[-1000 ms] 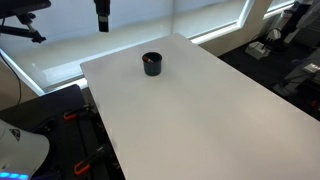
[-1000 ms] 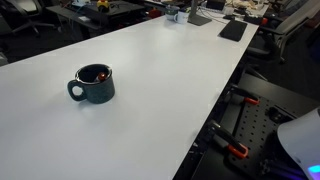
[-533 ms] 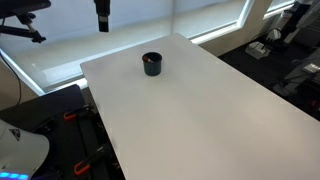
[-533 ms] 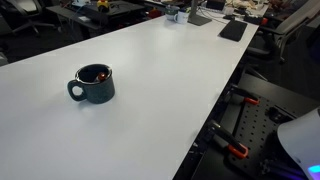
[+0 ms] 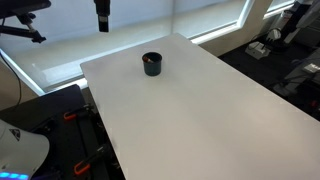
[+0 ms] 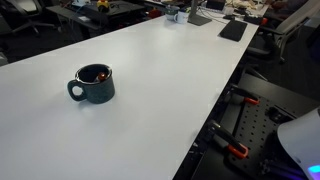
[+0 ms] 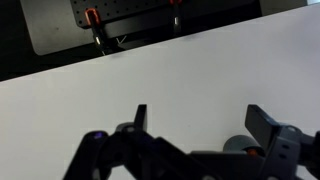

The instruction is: Remove the marker from the cup

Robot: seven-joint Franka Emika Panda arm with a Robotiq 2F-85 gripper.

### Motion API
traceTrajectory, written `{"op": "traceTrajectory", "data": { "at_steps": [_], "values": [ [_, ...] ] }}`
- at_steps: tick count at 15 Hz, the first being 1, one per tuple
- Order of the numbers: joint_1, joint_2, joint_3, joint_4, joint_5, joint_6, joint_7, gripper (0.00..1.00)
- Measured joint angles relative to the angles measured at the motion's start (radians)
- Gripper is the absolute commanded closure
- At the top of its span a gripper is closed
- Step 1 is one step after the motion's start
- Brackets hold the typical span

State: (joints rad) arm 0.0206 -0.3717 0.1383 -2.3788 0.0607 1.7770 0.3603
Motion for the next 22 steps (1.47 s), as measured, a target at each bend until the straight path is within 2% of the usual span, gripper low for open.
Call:
{"op": "traceTrajectory", "data": {
  "at_steps": [13,19,22],
  "values": [
    [0.003,0.032,0.008,0.007,0.000,0.024,0.003,0.00],
    [0.021,0.167,0.044,0.066,-0.012,0.103,0.086,0.00],
    [0.042,0.270,0.065,0.129,-0.044,0.155,0.169,0.00]
  ]
}}
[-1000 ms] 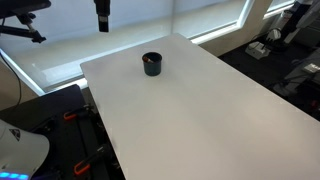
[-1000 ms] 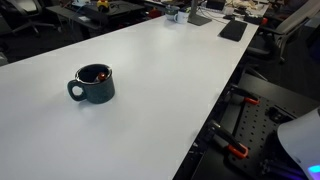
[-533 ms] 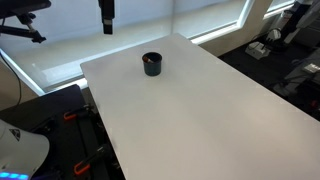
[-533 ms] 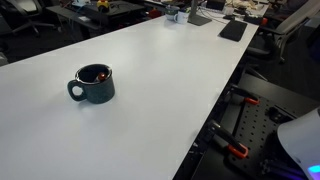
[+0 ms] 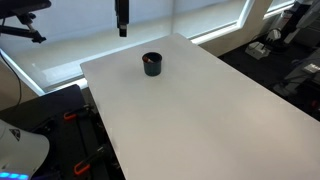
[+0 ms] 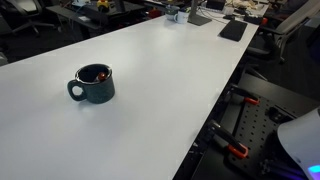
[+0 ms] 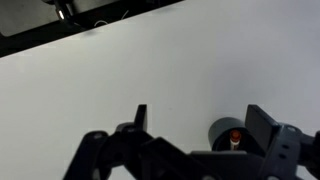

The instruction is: Remove the marker from the cup

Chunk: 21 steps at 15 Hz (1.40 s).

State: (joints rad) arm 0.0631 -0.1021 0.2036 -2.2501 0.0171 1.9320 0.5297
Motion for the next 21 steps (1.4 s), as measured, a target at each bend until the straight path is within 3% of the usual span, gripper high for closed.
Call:
{"op": "traceTrajectory", "data": {
  "at_steps": [6,15,21],
  "values": [
    [0.057,0.224,0.008,0.177,-0.070,0.052,0.150,0.00],
    [0.072,0.238,-0.010,0.191,-0.071,0.052,0.149,0.00],
    [0.112,0.355,-0.037,0.255,-0.084,0.066,0.185,0.00]
  ]
}}
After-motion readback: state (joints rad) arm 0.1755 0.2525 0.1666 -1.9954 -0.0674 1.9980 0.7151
